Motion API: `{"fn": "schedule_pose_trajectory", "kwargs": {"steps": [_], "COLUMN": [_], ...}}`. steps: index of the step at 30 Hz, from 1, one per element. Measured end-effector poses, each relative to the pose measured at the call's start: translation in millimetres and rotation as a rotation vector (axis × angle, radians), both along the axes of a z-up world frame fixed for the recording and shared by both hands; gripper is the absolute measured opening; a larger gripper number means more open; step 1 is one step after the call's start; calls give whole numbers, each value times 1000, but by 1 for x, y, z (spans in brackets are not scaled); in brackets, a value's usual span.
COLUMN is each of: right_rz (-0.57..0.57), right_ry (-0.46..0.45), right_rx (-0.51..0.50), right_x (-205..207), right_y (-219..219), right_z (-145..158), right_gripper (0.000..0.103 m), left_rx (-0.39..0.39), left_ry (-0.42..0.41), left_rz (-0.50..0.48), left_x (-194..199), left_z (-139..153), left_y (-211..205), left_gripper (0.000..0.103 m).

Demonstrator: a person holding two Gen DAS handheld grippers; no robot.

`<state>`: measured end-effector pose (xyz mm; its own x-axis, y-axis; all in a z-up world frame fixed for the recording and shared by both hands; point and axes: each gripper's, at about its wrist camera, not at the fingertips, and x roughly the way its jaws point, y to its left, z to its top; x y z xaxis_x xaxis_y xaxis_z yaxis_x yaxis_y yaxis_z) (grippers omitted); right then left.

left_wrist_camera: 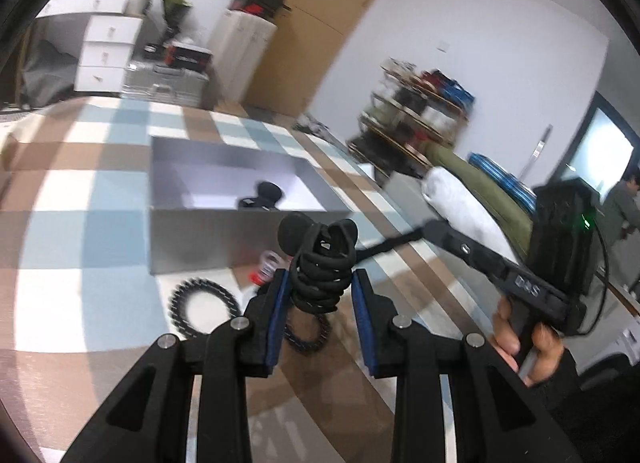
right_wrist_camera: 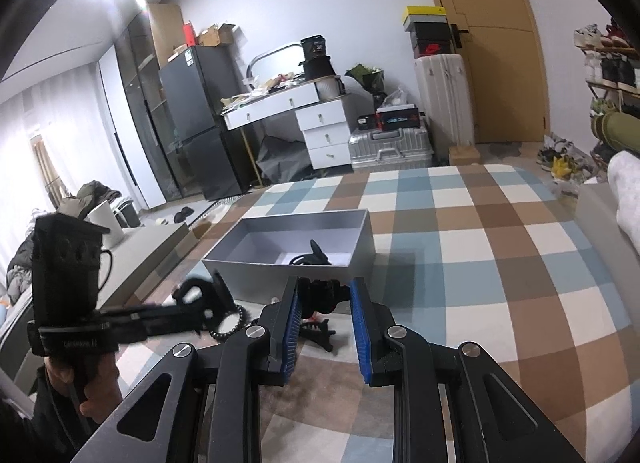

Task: Organize jewelry
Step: 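Lift both held black items and carry them over the grey box, then lower both tools into the grey box and open them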

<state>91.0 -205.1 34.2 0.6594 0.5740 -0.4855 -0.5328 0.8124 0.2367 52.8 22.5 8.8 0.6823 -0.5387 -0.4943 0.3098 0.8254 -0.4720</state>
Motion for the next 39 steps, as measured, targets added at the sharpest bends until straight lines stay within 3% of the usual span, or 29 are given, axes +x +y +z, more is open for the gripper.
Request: {"fn": "schedule_pose_trajectory", "kwargs": {"steps": [9, 13, 27, 32, 39], "right_rz": [-4, -8, -67, -101, -83], "right_ry": [31, 36, -17, 1, 30], "right_rx": [-16, -23, 34, 83, 41], "right_x": [4, 6, 24, 39, 56], "right_y": [5, 8, 18, 21, 47], "right_z": [-9, -9, 16, 17, 3], "right_gripper": [23, 23, 23, 23, 23], "left_rx": [40, 105, 249, 265, 318], "left_ry": [-33, -24, -34, -15, -9], "left_rz": [113, 179, 369, 390, 377], "left_x": [2, 6, 28, 39, 44], "left_z": [2, 3, 17, 11, 1], "left_y": [6, 5, 8, 8, 1], "left_gripper": [25, 25, 26, 26, 26]}}
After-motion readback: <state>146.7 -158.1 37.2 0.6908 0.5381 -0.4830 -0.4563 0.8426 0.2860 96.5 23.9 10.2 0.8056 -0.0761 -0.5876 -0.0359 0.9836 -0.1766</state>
